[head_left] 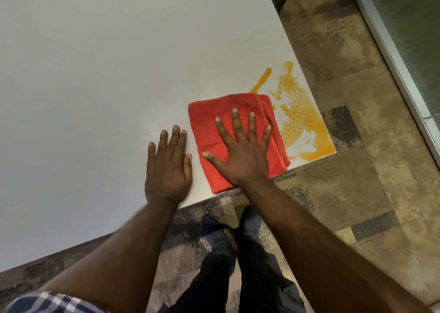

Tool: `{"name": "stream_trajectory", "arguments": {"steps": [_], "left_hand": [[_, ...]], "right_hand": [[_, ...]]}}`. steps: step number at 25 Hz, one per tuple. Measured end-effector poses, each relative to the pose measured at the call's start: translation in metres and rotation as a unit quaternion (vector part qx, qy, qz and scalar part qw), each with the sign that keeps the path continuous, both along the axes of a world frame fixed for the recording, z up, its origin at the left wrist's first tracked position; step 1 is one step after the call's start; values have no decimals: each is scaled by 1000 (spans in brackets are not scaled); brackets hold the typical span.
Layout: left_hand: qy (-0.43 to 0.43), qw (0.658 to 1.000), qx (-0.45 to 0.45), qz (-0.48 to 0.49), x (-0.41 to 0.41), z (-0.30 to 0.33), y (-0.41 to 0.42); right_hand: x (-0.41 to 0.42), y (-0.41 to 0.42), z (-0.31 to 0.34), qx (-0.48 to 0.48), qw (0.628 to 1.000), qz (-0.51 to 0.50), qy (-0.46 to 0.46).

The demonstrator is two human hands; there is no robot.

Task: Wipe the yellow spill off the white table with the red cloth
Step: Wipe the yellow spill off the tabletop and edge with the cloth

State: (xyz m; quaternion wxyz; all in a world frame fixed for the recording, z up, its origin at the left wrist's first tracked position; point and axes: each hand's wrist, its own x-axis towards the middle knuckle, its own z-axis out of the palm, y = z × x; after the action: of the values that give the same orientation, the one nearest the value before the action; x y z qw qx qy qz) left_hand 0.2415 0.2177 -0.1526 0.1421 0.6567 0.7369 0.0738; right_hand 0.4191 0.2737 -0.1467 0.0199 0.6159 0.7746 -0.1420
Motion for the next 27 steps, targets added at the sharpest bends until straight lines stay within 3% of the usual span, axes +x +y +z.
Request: {"name": "stream_trajectory", "arguments": {"steps": [19, 27], "left_hand": [[18, 1000, 13, -2, -1, -5, -1], [23, 999, 42, -2, -2, -10, -2]], "right_hand": [[32, -9, -7, 55, 997, -19, 42], [3, 9, -7, 52, 995, 55, 60]]}}
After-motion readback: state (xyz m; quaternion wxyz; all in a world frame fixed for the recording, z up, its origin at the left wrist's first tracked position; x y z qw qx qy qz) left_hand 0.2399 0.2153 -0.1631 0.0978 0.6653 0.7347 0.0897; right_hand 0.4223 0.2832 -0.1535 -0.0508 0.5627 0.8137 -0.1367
